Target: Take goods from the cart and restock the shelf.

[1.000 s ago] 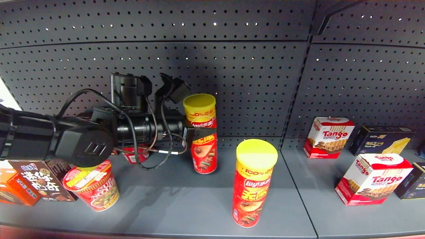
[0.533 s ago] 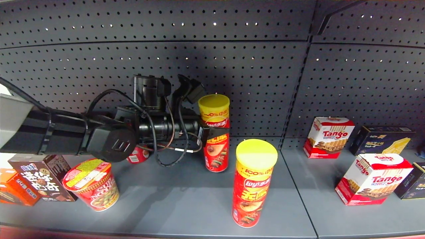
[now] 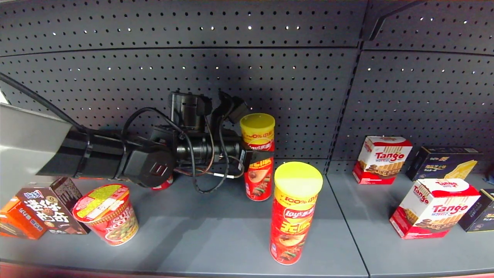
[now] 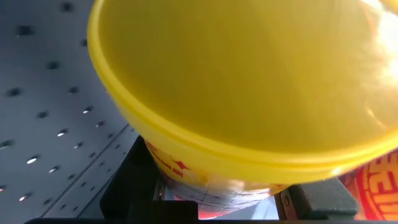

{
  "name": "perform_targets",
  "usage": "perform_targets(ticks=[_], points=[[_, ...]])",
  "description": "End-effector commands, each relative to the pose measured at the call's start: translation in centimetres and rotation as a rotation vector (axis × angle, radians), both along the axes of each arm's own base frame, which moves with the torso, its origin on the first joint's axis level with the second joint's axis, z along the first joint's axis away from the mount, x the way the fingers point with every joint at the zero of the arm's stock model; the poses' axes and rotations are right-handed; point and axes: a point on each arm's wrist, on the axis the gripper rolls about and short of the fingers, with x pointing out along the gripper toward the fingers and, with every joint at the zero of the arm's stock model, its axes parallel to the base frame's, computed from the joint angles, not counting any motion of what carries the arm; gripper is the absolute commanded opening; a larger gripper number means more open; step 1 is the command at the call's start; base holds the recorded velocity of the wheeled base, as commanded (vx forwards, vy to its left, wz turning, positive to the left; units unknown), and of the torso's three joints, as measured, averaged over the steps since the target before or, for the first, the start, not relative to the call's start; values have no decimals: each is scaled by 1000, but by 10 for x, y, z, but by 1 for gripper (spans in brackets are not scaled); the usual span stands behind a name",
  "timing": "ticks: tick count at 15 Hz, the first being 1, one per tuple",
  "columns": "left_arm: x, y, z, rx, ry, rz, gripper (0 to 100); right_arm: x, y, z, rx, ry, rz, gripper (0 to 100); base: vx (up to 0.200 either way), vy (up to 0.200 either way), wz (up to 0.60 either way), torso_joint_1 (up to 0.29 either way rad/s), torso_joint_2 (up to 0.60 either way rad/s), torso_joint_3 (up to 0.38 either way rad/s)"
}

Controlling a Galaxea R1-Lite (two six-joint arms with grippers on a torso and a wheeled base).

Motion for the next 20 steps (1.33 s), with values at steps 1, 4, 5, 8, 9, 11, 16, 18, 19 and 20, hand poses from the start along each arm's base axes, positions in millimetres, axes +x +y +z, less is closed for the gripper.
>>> perform_targets(ticks=[1, 4, 5, 8, 9, 11, 16, 18, 19, 20], points=[[3, -6, -5, 3, 7, -9, 0, 0, 0, 0, -1, 2, 1, 100, 0, 0, 0, 0, 0, 0], [9, -10, -9, 2, 8, -11, 0, 0, 0, 1, 0, 0, 1, 100, 0, 0, 0, 0, 0, 0], [10, -11, -10, 3, 7, -13, 0, 0, 0, 1, 1, -1, 1, 100, 0, 0, 0, 0, 0, 0], [12, -13, -12, 3, 7, -16, 0, 0, 0, 1, -1, 0, 1, 100, 0, 0, 0, 0, 0, 0], [15, -14, -13, 2, 8, -14, 0, 0, 0, 1, 0, 0, 0, 100, 0, 0, 0, 0, 0, 0], [16, -15, -15, 4, 10, -16, 0, 0, 0, 2, -1, -2, 0, 100, 0, 0, 0, 0, 0, 0], [21, -18, -19, 5, 10, -18, 0, 0, 0, 1, -1, 2, 0, 100, 0, 0, 0, 0, 0, 0], [20, -18, -20, 7, 13, -20, 0, 0, 0, 0, -1, 3, 0, 100, 0, 0, 0, 0, 0, 0], [20, -20, -20, 7, 13, -23, 0, 0, 0, 0, -3, 4, 0, 100, 0, 0, 0, 0, 0, 0], [20, -20, -21, 7, 14, -23, 0, 0, 0, 0, -4, 5, 0, 100, 0, 0, 0, 0, 0, 0]])
